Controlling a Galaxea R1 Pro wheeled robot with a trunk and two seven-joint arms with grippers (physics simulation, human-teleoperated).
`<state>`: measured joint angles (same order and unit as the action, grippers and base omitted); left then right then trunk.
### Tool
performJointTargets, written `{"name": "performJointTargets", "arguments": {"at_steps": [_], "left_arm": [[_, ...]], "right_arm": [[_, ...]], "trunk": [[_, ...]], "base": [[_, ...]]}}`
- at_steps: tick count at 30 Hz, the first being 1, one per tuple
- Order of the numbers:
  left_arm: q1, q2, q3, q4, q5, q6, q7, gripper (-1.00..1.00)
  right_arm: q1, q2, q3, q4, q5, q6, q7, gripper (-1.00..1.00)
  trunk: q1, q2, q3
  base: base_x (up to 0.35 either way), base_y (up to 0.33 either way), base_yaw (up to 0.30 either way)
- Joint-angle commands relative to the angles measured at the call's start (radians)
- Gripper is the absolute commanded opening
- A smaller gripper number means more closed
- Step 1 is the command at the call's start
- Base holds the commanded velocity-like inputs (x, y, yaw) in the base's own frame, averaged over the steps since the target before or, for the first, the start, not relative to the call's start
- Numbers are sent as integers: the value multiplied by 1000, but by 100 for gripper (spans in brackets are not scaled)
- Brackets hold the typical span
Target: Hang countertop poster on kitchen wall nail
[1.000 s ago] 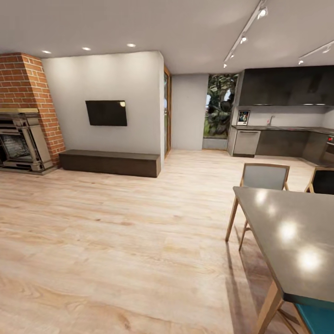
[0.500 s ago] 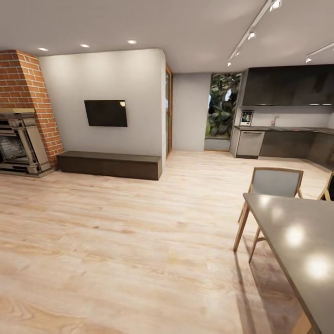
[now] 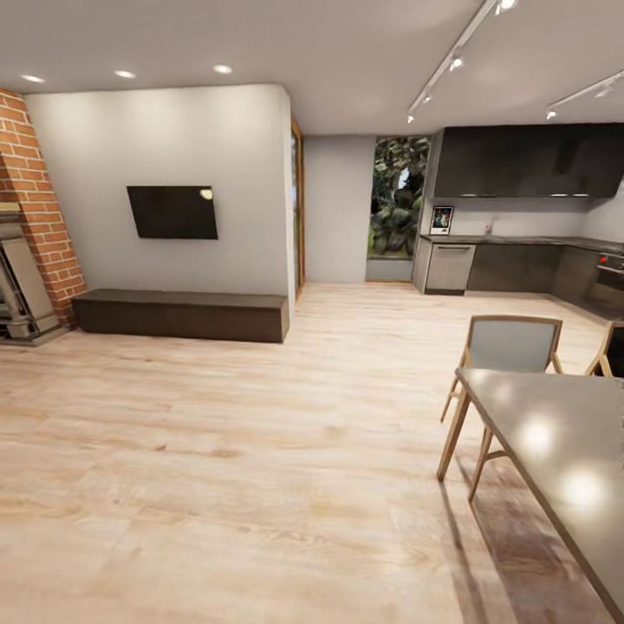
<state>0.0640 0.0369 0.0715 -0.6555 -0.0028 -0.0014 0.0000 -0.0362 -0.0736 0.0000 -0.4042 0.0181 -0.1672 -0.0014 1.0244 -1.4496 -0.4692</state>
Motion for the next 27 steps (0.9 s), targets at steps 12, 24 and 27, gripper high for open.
{"name": "performJointTargets", "arguments": {"at_steps": [12, 24, 27], "left_arm": [[0, 5, 1, -1, 0, 0, 0, 100], [0, 17, 1, -2, 0, 0, 0, 100], [0, 17, 1, -1, 0, 0, 0, 100]], "right_arm": [[-1, 0, 0, 1, 2, -3, 0, 100], [-1, 0, 0, 2, 2, -3, 0, 100], [-1, 0, 0, 2, 2, -3, 0, 100]], "trunk": [[1, 0, -1], [1, 0, -1], [1, 0, -1]], "base": [[313, 200, -265], [328, 96, -76], [339, 7, -3]]}}
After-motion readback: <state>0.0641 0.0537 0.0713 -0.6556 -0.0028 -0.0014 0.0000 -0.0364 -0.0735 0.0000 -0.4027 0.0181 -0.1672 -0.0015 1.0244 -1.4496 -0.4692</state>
